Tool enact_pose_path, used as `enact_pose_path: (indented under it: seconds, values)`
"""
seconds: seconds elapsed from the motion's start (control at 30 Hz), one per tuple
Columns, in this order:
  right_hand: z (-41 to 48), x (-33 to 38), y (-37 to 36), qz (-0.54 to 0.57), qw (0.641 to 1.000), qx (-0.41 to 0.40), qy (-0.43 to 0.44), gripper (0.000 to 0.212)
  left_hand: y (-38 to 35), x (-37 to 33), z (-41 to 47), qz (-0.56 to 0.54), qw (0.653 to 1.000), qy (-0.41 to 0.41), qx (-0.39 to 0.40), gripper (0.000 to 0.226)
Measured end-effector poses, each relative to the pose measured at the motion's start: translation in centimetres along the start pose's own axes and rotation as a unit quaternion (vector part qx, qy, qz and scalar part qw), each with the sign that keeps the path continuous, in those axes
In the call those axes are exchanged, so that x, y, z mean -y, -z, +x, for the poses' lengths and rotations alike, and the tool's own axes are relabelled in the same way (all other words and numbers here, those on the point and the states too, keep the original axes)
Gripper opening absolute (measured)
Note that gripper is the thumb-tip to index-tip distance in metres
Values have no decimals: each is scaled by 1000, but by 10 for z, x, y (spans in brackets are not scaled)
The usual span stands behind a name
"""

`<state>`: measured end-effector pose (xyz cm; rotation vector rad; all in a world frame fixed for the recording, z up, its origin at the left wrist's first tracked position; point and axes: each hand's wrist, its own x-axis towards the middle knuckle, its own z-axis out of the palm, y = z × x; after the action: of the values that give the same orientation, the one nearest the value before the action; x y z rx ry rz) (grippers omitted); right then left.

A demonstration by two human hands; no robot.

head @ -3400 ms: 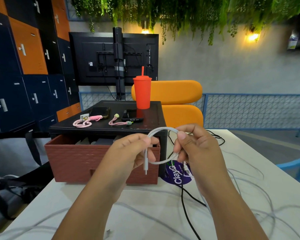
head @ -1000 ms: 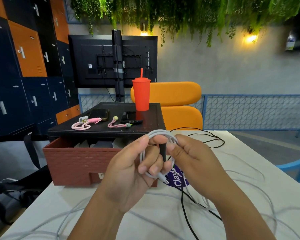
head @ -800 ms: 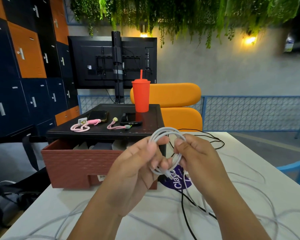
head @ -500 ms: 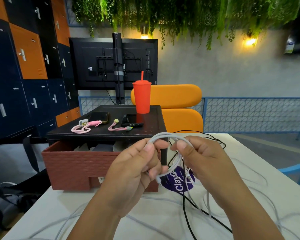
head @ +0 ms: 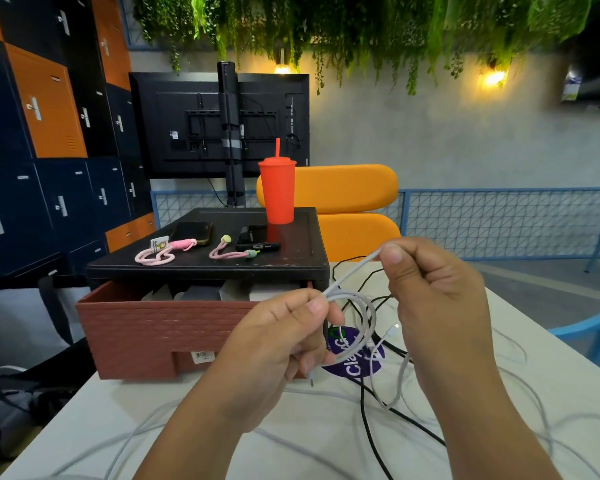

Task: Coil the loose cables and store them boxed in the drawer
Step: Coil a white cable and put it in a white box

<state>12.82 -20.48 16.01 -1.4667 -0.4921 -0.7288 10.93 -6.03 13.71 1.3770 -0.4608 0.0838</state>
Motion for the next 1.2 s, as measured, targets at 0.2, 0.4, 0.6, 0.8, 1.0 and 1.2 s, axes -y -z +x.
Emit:
enact_pose_path:
  seconds: [0.2, 0.4, 0.6, 0.8, 1.0, 1.2]
  values:
    - [2, -4, 4, -35, 999, 2, -32, 22, 1, 0, 0, -61, 998, -7, -16, 24]
    - [8, -15, 22, -121, 976, 131, -128, 19, 33, -4, 3, -359, 930, -59, -56, 21]
    - [7, -23, 18, -237, 950, 188, -75, 24, 49, 0, -12, -321, 934, -60, -145, 46]
    - [-1, -11, 8, -275, 909, 311, -33, 18, 34, -11, 3, -351, 912, -135, -165, 51]
    - [-6, 1, 2, -274, 882, 384, 1, 15, 25, -5, 5, -214, 953, -163, -143, 29]
    - [-10, 7, -2, -316, 857, 401, 63, 20, 12, 2, 5, 86, 968, -176, -156, 38]
